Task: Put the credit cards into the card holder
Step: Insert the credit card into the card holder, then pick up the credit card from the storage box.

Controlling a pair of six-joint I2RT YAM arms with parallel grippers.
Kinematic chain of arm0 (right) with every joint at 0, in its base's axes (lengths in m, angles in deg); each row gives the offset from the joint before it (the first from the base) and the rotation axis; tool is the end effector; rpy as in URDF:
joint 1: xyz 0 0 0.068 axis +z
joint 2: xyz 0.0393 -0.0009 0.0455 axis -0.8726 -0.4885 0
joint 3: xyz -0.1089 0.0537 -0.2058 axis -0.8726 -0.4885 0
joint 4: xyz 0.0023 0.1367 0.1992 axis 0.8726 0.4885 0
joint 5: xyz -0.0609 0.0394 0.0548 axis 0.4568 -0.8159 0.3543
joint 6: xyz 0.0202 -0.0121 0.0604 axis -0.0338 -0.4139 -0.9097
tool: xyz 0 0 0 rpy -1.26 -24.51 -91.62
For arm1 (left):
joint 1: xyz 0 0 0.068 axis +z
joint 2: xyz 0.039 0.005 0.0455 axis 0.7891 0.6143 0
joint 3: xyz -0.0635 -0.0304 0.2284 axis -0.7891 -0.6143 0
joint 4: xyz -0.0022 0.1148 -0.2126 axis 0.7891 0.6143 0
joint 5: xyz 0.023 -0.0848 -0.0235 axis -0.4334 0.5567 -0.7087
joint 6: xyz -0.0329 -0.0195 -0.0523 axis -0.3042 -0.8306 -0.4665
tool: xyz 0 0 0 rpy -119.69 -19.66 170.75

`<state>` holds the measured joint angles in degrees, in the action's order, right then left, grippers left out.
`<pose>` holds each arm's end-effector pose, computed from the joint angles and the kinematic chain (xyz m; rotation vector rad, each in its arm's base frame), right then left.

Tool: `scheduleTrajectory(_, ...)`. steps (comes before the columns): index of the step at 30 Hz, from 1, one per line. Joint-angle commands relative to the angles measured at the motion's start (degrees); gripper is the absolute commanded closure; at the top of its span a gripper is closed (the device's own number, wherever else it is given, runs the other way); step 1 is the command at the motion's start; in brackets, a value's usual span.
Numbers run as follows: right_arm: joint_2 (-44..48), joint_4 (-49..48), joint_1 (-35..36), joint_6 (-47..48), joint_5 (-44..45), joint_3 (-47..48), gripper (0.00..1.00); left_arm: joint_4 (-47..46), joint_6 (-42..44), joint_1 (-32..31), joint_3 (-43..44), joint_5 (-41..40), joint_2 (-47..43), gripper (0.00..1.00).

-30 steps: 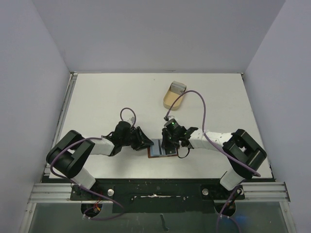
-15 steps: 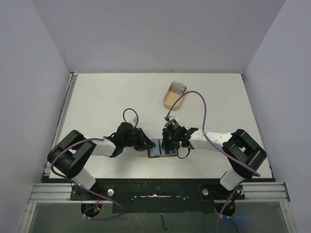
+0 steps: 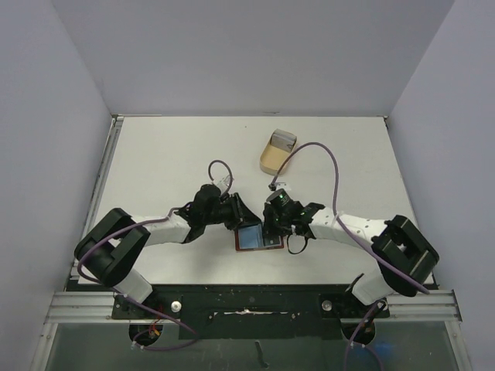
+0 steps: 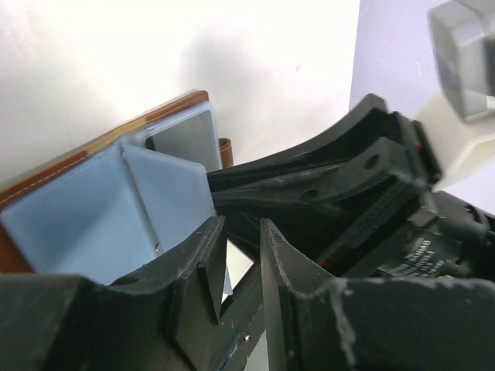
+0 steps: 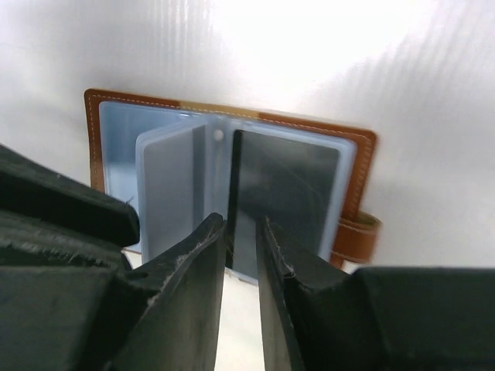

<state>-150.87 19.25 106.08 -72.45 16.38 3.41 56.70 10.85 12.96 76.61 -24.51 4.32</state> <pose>0.2014 0.1998 0.1345 -0.0144 2.6354 0.5169 0.2209 -0.2065 0.1314 -0.2401 2.4139 -1.4271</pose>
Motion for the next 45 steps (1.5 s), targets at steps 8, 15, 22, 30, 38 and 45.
scheduleTrajectory(8, 19.3, 2.3, -10.8, 10.4, 12.8, 2.4, 0.60, -5.5, 2.5, -3.7, 7.4, 2.5, 10.4, 0.75)
scheduleTrajectory(15, 12.8, -3.6, -18.0, 27.2, 5.2, 12.3, 0.56, -0.2, 5.0, -3.4, 8.1, 3.0, 6.4, 0.73)
scheduleTrajectory(22, -4.3, 1.0, -23.8, 41.6, -0.6, 30.5, 0.47, 16.1, 10.7, 0.8, 5.0, -2.2, -5.9, 0.65)
scheduleTrajectory(30, -23.0, 6.2, -26.4, 53.4, 0.4, 50.0, 0.39, 28.9, 17.3, 7.4, 0.7, -2.3, -15.3, 0.61)
scheduleTrajectory(38, -37.0, 8.8, -26.4, 63.2, 4.0, 64.8, 0.35, 32.4, 18.7, 11.5, -3.2, -0.3, -21.5, 0.61)
scheduleTrajectory(45, -44.9, 10.4, -26.5, 68.8, 5.6, 73.1, 0.28, 32.2, 18.6, 13.0, -4.3, 1.4, -22.5, 0.61)
